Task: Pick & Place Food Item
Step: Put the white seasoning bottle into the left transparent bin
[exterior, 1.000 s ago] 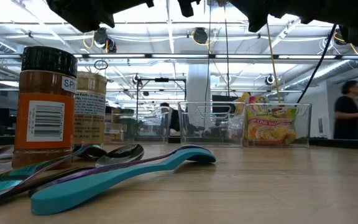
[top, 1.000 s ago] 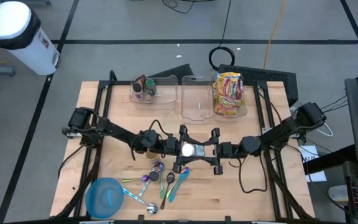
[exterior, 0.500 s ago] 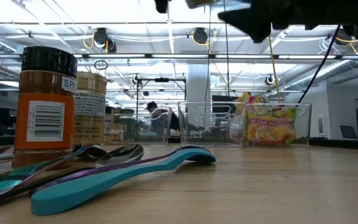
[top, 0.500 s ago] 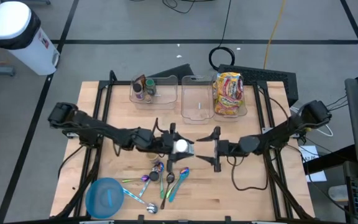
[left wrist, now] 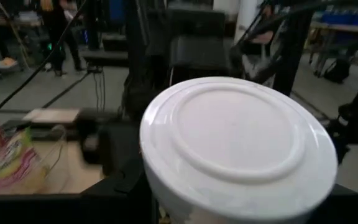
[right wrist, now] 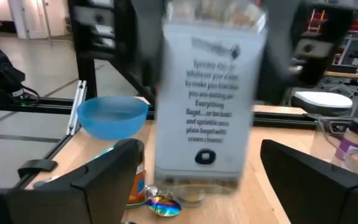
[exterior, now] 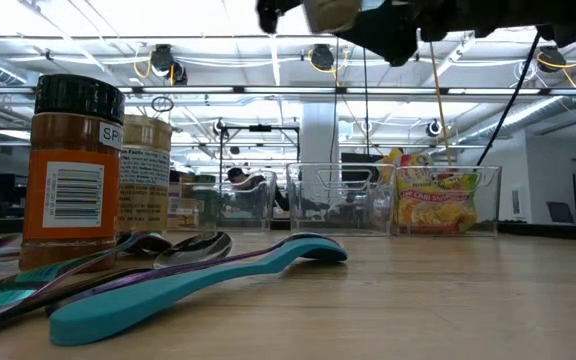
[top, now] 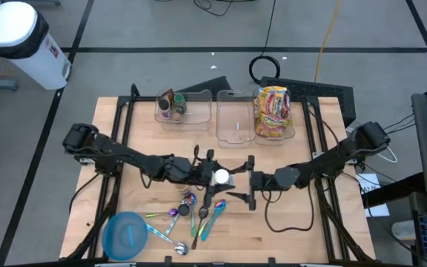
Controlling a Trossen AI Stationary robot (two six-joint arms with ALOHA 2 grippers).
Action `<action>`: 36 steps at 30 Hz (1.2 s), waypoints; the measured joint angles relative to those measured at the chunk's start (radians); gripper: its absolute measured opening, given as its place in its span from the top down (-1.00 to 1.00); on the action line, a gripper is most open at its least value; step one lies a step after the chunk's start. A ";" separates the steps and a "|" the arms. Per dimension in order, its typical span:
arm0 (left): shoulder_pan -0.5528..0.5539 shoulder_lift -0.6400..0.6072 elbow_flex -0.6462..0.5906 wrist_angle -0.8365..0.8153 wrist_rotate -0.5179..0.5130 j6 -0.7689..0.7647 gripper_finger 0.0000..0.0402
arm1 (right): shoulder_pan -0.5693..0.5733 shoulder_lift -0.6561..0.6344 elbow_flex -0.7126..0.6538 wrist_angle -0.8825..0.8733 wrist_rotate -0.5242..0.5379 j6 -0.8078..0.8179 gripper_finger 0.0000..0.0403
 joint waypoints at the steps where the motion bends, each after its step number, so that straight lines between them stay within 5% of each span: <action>1: 0.003 0.002 0.000 0.002 -0.001 0.000 -0.03 | -0.001 0.015 0.013 0.001 -0.004 -0.001 -0.62; 7: 0.011 0.017 0.013 -0.041 -0.001 -0.004 -0.03 | -0.008 0.044 0.044 -0.009 -0.024 -0.002 -0.44; 12: 0.010 0.018 0.016 -0.048 0.002 0.000 -0.03 | -0.009 0.043 0.045 -0.016 -0.023 0.005 0.04; 21: -0.001 0.007 0.016 -0.084 -0.001 0.002 -0.12 | -0.030 0.042 0.046 -0.070 -0.060 0.022 0.06; 27: -0.048 -0.123 0.154 -0.455 -0.076 0.043 -0.90 | -0.066 0.044 0.042 -0.166 -0.051 0.038 0.06; 33: -0.042 -0.142 0.369 -0.877 -0.106 0.015 -0.67 | -0.098 0.045 0.041 -0.184 -0.050 0.077 0.06; 36: -0.023 -0.123 0.422 -0.962 -0.074 -0.028 -0.54 | -0.100 0.044 0.043 -0.174 -0.050 0.077 0.06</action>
